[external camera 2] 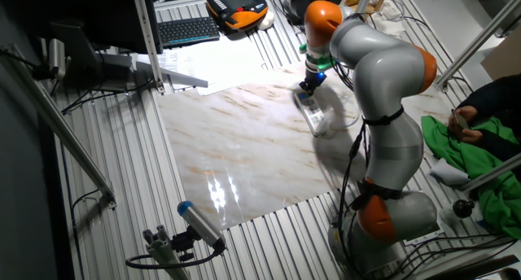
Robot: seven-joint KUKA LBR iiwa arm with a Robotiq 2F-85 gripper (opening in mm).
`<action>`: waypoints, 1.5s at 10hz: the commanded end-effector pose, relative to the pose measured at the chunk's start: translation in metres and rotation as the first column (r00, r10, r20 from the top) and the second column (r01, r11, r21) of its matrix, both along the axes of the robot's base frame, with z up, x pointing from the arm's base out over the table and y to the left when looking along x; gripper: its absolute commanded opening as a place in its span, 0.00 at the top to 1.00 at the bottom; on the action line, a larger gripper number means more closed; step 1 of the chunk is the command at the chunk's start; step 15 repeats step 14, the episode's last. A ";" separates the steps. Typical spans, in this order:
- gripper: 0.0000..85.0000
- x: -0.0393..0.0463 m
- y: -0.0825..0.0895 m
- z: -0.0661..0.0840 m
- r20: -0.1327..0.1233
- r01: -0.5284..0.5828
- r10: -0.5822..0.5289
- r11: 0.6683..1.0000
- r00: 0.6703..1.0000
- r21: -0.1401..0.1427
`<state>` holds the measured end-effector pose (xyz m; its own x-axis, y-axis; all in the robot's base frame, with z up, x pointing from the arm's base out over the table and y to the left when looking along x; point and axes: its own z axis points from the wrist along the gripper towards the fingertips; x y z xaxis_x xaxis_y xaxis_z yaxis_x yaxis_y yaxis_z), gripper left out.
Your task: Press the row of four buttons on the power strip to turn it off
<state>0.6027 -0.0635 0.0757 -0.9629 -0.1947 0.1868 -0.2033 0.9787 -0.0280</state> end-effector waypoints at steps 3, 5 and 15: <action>1.00 -0.0204 0.016 0.061 -0.011 0.009 -0.009 1.000 1.000 0.003; 1.00 -0.0354 0.035 0.091 -0.017 0.023 -0.023 1.000 1.000 -0.012; 1.00 -0.0848 0.096 0.133 0.045 0.014 -0.013 1.000 0.999 -0.023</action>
